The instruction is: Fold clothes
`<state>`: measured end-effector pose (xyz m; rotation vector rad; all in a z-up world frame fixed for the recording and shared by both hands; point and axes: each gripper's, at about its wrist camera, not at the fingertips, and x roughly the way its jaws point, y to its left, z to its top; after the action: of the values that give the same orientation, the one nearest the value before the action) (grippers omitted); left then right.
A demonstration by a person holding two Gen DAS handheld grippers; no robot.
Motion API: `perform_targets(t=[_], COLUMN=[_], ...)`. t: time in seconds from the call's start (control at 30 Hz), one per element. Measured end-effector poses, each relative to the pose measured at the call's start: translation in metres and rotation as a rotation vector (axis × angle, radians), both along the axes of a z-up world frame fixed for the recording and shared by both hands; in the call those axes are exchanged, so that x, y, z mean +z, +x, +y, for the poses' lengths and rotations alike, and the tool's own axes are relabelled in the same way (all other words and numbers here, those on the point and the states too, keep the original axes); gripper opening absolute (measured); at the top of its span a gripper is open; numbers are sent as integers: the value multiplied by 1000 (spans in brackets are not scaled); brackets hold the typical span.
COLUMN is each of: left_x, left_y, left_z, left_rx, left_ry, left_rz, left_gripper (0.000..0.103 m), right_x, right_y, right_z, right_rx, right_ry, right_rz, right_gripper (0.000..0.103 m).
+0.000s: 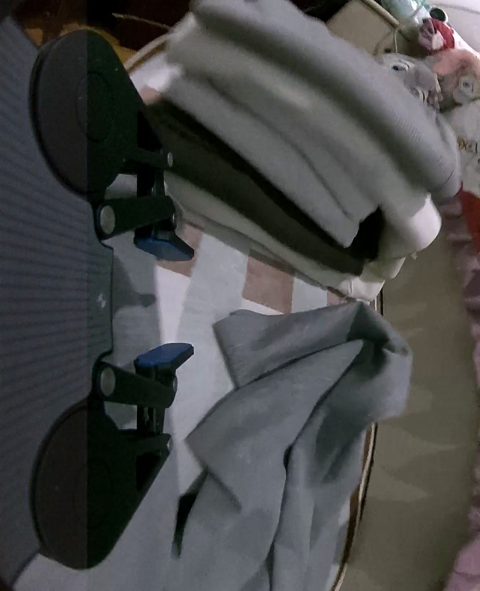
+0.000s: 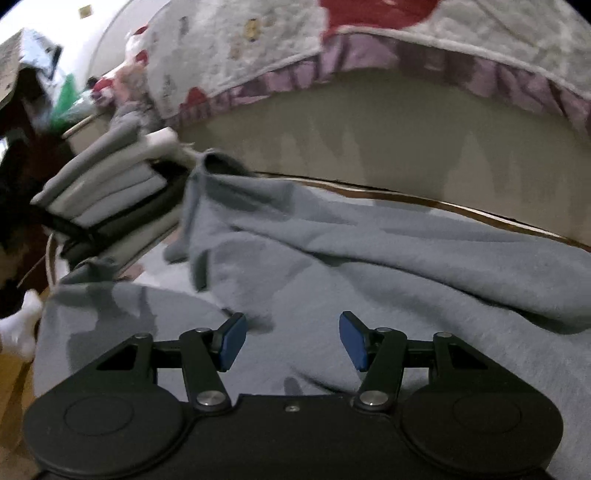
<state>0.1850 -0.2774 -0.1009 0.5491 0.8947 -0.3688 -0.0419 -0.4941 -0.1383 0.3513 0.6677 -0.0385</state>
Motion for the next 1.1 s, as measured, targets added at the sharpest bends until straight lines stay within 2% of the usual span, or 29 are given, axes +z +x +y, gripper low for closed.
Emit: perform_targets(t=[0.2,0.27,0.33,0.43,0.5,0.53,0.57,0.6,0.7,0.73,0.8,0.87,1.0,1.07,1.1], left_x=[-54,-62,-69,-80,-86,-87,-87,-86,-60,-37,11,60,41,2,-10], left_y=[36,47,56,68,74,76,77,78,65,58,52,46,45,44,41], left_z=[-23,-26,-30,-37,-38,-37,-37,-36,-50,-50,-30,-1,22,15,12], left_rx=[-54,-48,-44,-45,-9,14,25,35,-37,-53,4,90,199,169,163], left_ry=[-12,-32,-56,-92,-129,-160,-183,-204,-106,-86,-131,-193,86,277,329], left_rz=[-56,-64,-52,-12,-1,-2,-1,0,-125,-202,-269,-325,-288,-314,-323], left_gripper=[50,59,67,68,68,66,29,9,9,8,8,8,8,11,13], right_x=[-26,-32,-35,-40,-42,-44,-46,-48,-52,-54,-58,-57,-47,-41,-38], right_y=[16,21,24,28,31,31,32,32,31,29,29,29,23,20,18], right_z=[-22,-27,-32,-40,-47,-51,-55,-59,-68,-70,-73,-77,-91,-98,-101], right_rx=[-42,-43,-49,-56,-69,-79,-89,-99,-116,-120,-79,-69,-97,-111,-118], right_ry=[6,12,12,11,7,13,18,24,33,38,66,64,73,78,80], right_rz=[53,65,71,83,91,95,98,102,117,122,165,201,207,209,211], right_gripper=[61,61,61,61,61,61,61,61,61,61,60,54,54,54,54])
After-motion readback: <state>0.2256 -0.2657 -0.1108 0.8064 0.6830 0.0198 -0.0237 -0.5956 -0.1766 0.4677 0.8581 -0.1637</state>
